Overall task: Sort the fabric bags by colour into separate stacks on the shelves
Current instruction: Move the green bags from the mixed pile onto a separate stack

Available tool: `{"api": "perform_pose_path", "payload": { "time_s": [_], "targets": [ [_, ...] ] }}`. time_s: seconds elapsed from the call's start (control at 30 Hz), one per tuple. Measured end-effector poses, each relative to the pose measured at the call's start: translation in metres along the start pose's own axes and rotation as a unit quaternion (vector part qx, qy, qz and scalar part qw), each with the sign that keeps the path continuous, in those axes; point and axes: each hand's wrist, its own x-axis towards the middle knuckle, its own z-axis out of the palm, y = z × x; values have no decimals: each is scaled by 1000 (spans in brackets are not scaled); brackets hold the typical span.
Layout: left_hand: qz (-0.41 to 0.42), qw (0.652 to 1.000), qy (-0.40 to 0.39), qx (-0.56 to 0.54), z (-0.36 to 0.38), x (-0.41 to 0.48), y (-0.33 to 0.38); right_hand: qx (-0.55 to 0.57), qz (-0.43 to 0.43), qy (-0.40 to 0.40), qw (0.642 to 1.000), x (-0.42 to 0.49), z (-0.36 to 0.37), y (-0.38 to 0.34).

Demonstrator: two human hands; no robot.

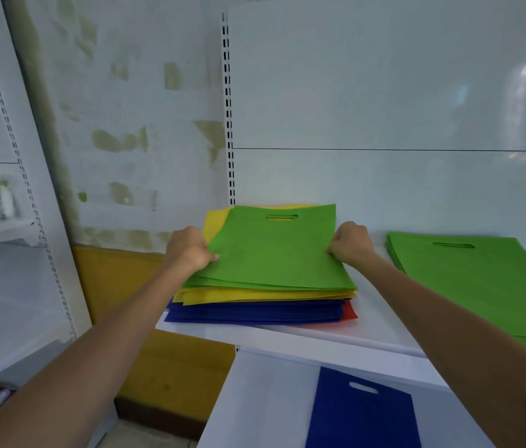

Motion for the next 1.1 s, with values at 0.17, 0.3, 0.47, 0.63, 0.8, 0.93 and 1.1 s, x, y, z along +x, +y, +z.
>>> {"api": "perform_pose_path", "payload": {
  "time_s": [0.17, 0.3, 0.47, 0.63, 0.8, 0.93, 1.1],
  "targets": [
    [45, 993, 101, 47, 2, -13, 9, -21, -53, 69, 996, -4, -6, 6],
    [125, 987, 100, -2, 5, -18, 38, 43, -83, 139, 986, -3, -34, 19],
    [157, 984, 34, -77, 22, -42, 111, 0, -131, 178, 975, -13, -99, 69],
    [203, 975, -9, -90, 65, -78, 183, -67, -82, 185, 977, -28, -164, 143],
    [218, 972, -41, -71, 107, -111, 229, -135, -31, 131, 982, -38, -193, 206],
    [218, 974, -65, -19, 137, -131, 240, -178, 17, 29, 983, -34, -193, 250],
    [197, 971, -129, 46, 156, -143, 232, -213, 59, -119, 968, -35, -180, 280]
  ]
}}
